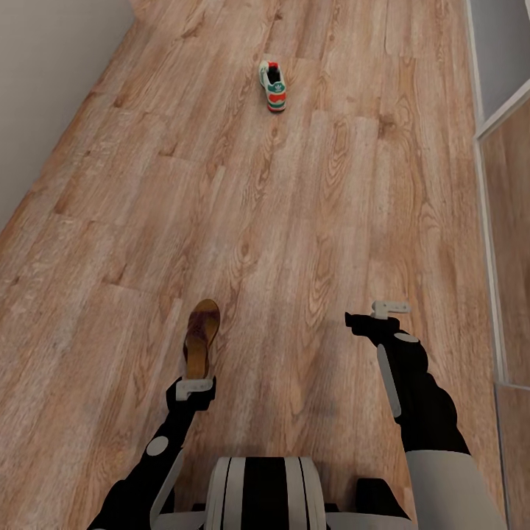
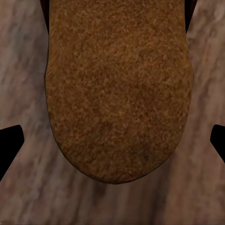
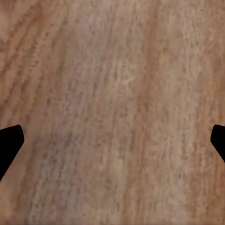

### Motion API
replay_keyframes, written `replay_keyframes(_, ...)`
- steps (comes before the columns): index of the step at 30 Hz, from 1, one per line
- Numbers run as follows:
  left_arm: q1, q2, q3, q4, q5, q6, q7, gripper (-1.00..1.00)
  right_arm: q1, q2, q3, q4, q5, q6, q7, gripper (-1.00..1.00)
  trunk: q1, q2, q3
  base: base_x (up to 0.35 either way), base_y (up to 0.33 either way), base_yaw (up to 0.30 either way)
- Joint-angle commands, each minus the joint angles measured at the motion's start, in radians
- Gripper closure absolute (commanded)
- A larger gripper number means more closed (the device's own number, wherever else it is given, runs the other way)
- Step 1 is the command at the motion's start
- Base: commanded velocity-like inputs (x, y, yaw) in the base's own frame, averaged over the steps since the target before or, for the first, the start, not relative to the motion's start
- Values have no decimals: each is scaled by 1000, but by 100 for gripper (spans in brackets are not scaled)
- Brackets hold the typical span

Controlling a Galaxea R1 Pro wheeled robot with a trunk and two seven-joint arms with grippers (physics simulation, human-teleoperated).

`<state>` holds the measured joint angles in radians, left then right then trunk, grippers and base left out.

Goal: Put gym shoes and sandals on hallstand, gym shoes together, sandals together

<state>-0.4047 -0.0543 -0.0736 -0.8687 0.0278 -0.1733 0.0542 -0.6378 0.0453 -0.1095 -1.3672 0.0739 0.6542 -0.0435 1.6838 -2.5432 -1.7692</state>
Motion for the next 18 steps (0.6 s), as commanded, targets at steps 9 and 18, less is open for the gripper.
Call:
replay_keyframes(9,0,1,-3,0,3,-3,6,-100,0,1,-1,-1,7,5,2,-100,0,0,-1,61,0,0)
replay_keyframes(18,0,1,-3,0,3,-3,6,-100,0,1,-1,-1,7,5,2,-100,0,0,-1,14,0,0)
